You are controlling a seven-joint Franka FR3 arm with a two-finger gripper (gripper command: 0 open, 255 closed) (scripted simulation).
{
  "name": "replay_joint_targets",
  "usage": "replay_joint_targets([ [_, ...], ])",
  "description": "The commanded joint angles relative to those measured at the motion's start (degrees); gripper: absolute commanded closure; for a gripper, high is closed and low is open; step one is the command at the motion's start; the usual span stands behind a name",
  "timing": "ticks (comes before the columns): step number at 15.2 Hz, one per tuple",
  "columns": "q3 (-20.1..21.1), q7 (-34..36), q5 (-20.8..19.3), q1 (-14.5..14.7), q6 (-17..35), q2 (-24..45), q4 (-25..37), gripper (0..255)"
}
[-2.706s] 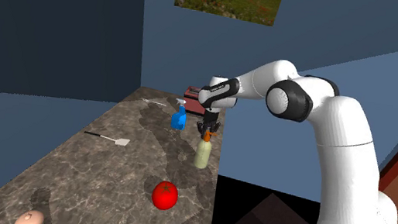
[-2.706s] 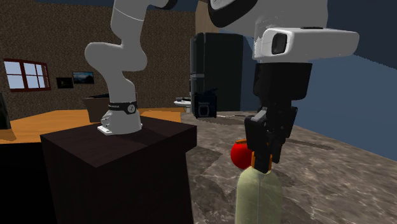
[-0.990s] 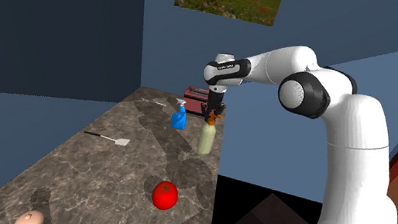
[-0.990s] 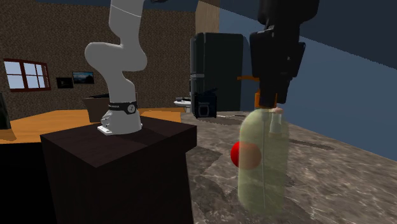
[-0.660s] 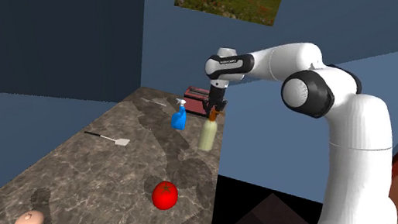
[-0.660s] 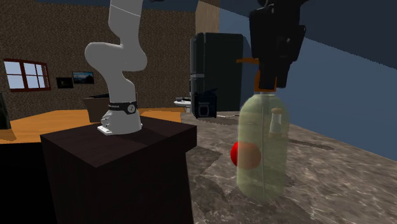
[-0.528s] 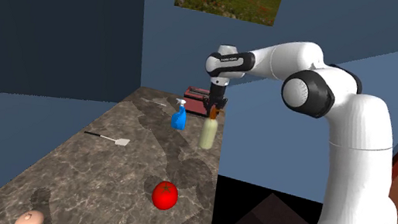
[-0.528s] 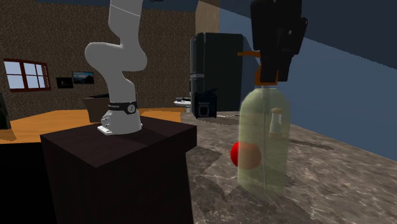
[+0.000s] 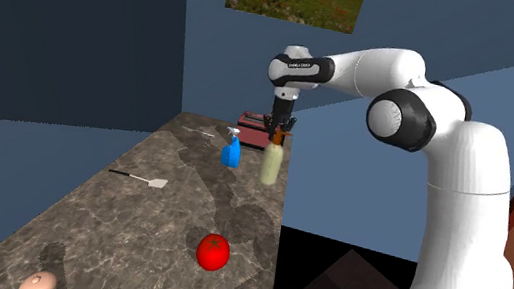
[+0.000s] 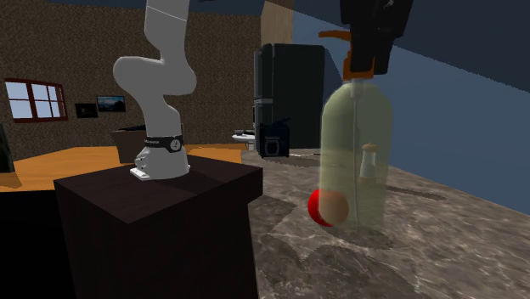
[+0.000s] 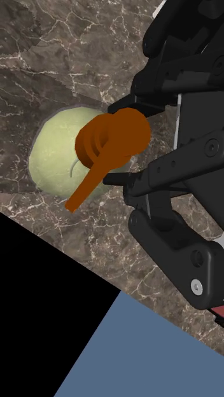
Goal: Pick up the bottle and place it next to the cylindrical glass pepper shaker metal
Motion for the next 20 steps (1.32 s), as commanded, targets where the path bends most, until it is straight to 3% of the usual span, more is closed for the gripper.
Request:
replay_joint_targets([
  [1, 0.0, 0.0, 0.0, -0.1, -1.5, 0.0, 1.5, 255],
  [20, -0.1, 0.8, 0.2, -1.2, -17.7, 2.5, 20.3, 255],
])
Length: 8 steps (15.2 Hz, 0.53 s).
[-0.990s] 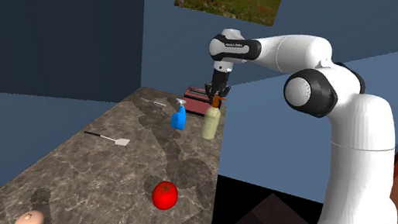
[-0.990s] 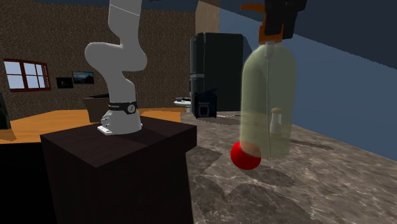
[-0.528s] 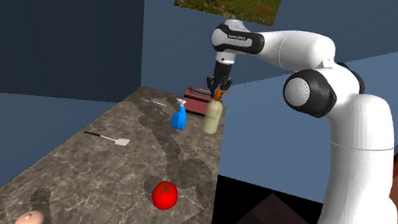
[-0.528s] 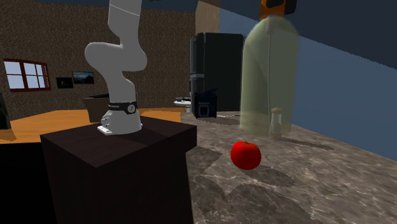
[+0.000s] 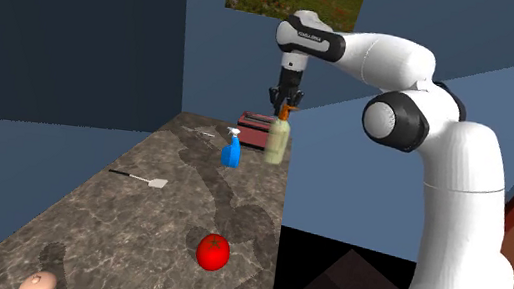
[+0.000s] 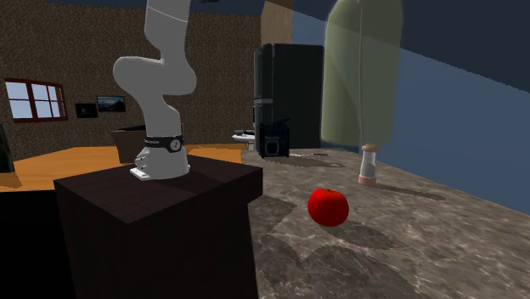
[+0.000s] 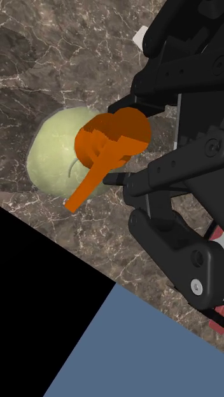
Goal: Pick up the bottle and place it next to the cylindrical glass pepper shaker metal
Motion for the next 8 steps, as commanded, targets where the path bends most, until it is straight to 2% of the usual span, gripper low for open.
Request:
replay_joint_targets([
  [1, 0.0, 0.1, 0.1, -0.3, -2.2, 0.9, 3.1, 255],
  [2, 0.0, 0.1, 0.2, -0.3, -2.6, 1.1, 3.7, 255],
  [8, 1.5, 6.4, -1.4, 5.8, 3.4, -9.7, -12.6, 255],
])
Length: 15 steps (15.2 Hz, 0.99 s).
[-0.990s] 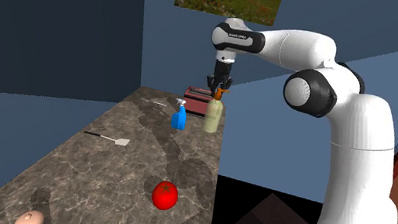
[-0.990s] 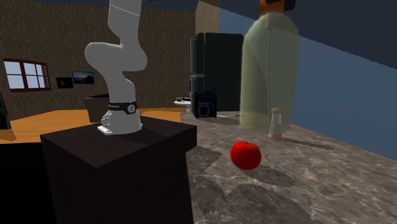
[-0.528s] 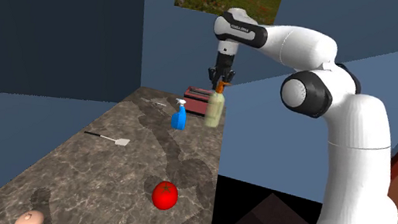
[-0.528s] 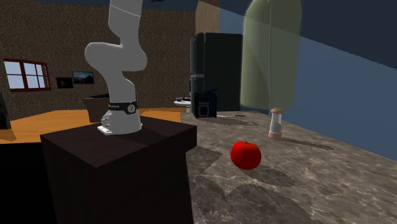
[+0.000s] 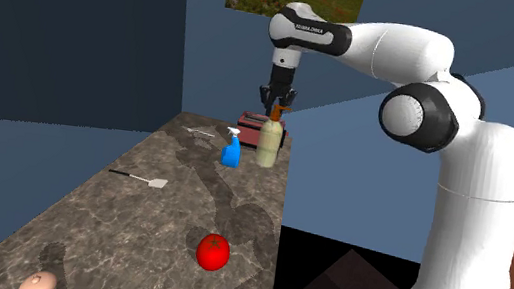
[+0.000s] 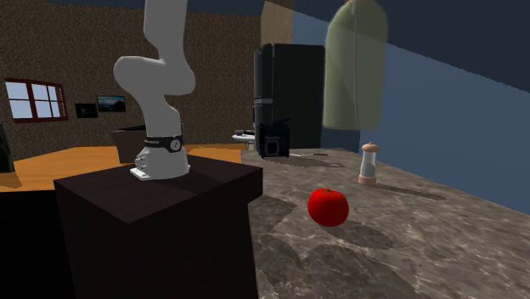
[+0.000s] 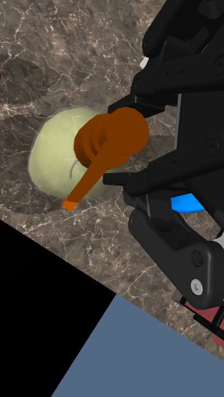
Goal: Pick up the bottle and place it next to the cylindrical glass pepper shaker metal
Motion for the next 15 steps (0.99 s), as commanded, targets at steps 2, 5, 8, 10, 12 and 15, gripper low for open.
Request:
replay_joint_targets([
  [2, 1.0, 3.3, -0.7, 2.7, 2.5, -4.9, -7.1, 255],
  [5, 2.3, 6.9, -1.1, 5.2, 4.0, -8.3, -11.8, 255],
  [8, 3.7, 10.5, -1.4, 7.5, 5.2, -11.1, -15.6, 255],
  [10, 4.8, 13.0, -1.5, 9.0, 5.9, -12.6, -17.7, 255],
  [12, 5.9, 15.6, -1.6, 10.5, 6.5, -13.9, -19.4, 255],
  [15, 7.6, 19.4, -1.6, 12.6, 7.2, -15.4, -21.4, 255],
])
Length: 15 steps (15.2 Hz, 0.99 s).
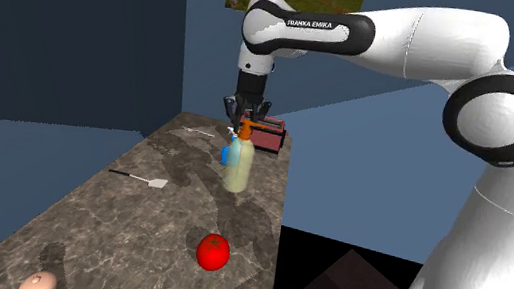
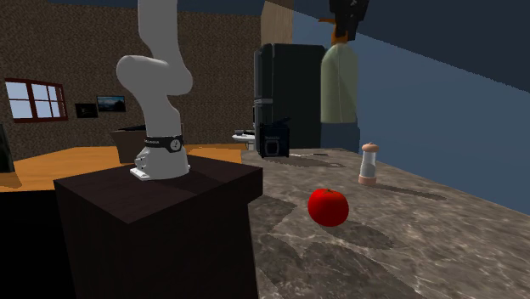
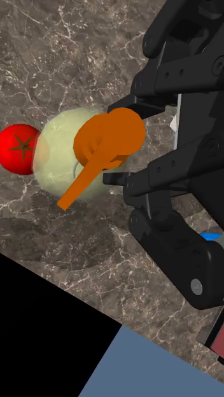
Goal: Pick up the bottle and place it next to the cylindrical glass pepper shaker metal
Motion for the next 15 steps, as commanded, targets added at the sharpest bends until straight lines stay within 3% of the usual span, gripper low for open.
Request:
replay_joint_targets([
  [1, 1.2, 2.7, 0.0, 1.4, 0.1, -0.9, -0.8, 255],
  [15, 9.7, 21.1, -0.1, 11.4, 1.5, -0.3, -0.4, 255],
])
